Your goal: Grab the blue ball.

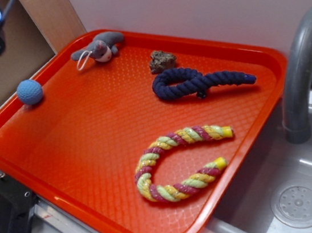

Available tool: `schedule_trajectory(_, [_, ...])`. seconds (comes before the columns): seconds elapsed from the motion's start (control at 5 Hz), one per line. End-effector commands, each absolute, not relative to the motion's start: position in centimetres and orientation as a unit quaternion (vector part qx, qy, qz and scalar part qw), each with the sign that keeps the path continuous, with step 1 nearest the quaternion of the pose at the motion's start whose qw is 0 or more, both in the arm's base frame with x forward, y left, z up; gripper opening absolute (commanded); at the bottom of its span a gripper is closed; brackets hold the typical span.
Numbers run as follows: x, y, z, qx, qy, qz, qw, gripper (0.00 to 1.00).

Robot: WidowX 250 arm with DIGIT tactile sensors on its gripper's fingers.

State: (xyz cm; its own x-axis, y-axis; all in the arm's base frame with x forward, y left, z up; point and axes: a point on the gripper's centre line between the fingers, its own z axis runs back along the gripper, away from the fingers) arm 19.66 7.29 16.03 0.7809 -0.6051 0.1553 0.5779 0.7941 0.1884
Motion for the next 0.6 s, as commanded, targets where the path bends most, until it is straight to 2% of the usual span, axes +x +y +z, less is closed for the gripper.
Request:
schedule_trajectory(0.0, [19.5, 11.9, 10.1, 0.097, -0.005, -0.405, 0.909, 1.0])
schedule_trajectory(0.2, [19.4, 12.7, 8.4, 0.101, 0.03, -0.417, 0.903, 1.0])
schedule_trajectory(0.4, [19.1, 13.8, 7.2, 0.124, 0.043, -0.433, 0.892, 1.0])
